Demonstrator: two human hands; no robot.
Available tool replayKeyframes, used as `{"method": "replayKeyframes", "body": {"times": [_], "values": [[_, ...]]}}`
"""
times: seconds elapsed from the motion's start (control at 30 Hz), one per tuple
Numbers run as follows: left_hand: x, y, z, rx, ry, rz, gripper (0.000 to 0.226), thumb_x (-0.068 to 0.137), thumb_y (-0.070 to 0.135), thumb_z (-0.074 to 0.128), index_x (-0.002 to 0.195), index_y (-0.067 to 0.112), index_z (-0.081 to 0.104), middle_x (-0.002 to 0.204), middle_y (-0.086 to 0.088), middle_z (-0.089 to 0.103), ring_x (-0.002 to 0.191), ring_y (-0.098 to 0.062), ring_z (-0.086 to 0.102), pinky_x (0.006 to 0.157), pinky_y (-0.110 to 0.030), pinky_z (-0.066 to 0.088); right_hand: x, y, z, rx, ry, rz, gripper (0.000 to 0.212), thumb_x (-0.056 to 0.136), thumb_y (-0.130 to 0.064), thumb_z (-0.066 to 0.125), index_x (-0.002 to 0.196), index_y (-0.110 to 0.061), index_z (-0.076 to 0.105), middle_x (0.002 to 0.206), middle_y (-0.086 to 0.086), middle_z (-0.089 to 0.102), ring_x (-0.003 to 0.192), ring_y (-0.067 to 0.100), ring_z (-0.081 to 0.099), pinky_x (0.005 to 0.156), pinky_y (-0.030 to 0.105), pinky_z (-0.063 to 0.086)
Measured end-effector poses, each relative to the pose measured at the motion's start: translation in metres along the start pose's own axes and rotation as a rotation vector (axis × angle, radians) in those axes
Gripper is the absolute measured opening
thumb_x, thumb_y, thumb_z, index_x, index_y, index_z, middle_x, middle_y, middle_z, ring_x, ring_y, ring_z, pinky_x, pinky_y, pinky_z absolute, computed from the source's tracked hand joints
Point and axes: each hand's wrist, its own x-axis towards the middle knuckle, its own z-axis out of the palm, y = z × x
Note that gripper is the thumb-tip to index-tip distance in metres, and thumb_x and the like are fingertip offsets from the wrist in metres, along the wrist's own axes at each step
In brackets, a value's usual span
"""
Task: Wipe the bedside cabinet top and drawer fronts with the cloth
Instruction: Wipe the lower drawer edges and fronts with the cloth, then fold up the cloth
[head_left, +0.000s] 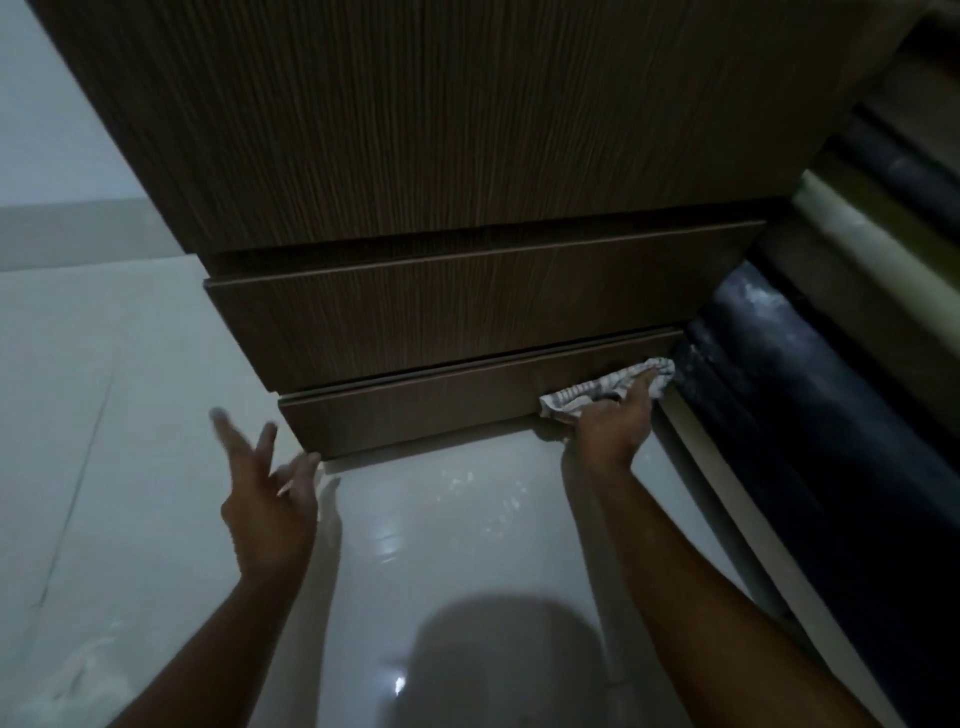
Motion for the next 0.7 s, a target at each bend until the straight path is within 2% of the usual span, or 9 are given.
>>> {"method": "replayKeyframes", "body": {"times": [0.07,0.1,0.17,0.23,0.33,0.47,0.57,0.63,0.7], "values": [[-0.019,0.000,0.002,-0.047,0.233,-0.226,0.069,0.096,0.015,0.066,0.155,0.031,0.034,0.132,-0.013,0.067,0.076,-0.007,0.073,0.066,-0.016,0.059,0.002,0.000,-0.014,0.094,-0.024,0.144,0.042,0.093,-0.001,0.054,0.134,-0.009,0.052,0.111,0.008,0.062,0.089,0.022,0.060,0.078,0.026,0.052],[-0.027,-0.002,0.002,-0.083,0.304,-0.321,0.048,0.098,0.013,0.063,0.144,0.019,0.051,0.121,-0.018,0.071,0.060,-0.001,0.069,0.052,-0.013,0.056,0.003,0.003,-0.020,0.074,-0.065,0.186,0.040,0.090,0.003,0.054,0.129,-0.007,0.057,0.104,0.009,0.064,0.089,0.028,0.064,0.083,0.033,0.055],[-0.037,0.007,0.006,-0.206,0.312,-0.505,0.025,0.099,0.004,0.057,0.123,0.007,0.063,0.108,-0.023,0.073,0.045,0.001,0.063,0.039,-0.015,0.050,-0.003,0.004,-0.024,0.108,-0.145,0.242,0.037,0.091,0.008,0.052,0.125,-0.002,0.062,0.098,0.012,0.067,0.080,0.024,0.071,0.075,0.029,0.059],[-0.046,0.022,0.018,-0.216,0.143,-0.560,0.018,0.099,-0.001,0.055,0.114,-0.001,0.065,0.102,-0.024,0.073,0.043,0.001,0.061,0.037,-0.016,0.047,-0.009,-0.006,-0.027,0.093,-0.239,0.360,0.030,0.093,0.008,0.051,0.115,-0.005,0.066,0.088,0.010,0.067,0.064,0.019,0.071,0.061,0.025,0.059],[-0.044,0.052,0.032,-0.221,-0.133,-0.555,0.017,0.098,0.005,0.061,0.109,-0.005,0.069,0.092,-0.019,0.074,0.044,0.002,0.060,0.038,-0.014,0.044,-0.023,-0.021,-0.024,-0.142,-0.559,0.308,0.039,0.087,0.013,0.048,0.111,-0.010,0.069,0.097,0.012,0.074,0.086,0.028,0.072,0.081,0.038,0.058],[-0.027,0.089,0.045,-0.251,-0.426,-0.586,0.024,0.097,0.028,0.065,0.117,0.017,0.071,0.095,-0.001,0.078,0.069,0.000,0.070,0.055,-0.020,0.054,-0.047,-0.044,-0.019,0.174,-0.890,0.460,0.054,0.083,0.012,0.031,0.128,0.000,0.058,0.125,0.026,0.064,0.115,0.040,0.062,0.103,0.054,0.047],[-0.021,0.109,0.048,-0.280,-0.649,-0.570,0.031,0.096,0.040,0.063,0.123,0.027,0.068,0.111,0.007,0.076,0.097,-0.008,0.071,0.076,-0.029,0.058,-0.059,-0.058,-0.014,0.284,-0.991,0.546,0.046,0.096,-0.020,0.037,0.131,0.002,0.056,0.132,0.027,0.058,0.120,0.041,0.056,0.106,0.056,0.041],[-0.021,0.121,0.048,-0.340,-0.740,-0.558,0.028,0.095,0.037,0.064,0.120,0.024,0.070,0.106,0.005,0.078,0.091,-0.007,0.074,0.070,-0.025,0.058,-0.066,-0.063,-0.010,0.157,-1.029,0.459,0.050,0.101,-0.034,0.042,0.130,0.004,0.056,0.128,0.030,0.060,0.121,0.044,0.056,0.104,0.057,0.043],[-0.023,0.127,0.048,-0.378,-0.783,-0.536,0.025,0.095,0.026,0.067,0.116,0.015,0.071,0.101,0.000,0.079,0.083,-0.007,0.076,0.065,-0.019,0.057,-0.069,-0.064,-0.006,0.057,-1.041,0.339,0.050,0.094,-0.026,0.055,0.129,0.011,0.052,0.126,0.035,0.058,0.123,0.052,0.051,0.103,0.061,0.043]]}}
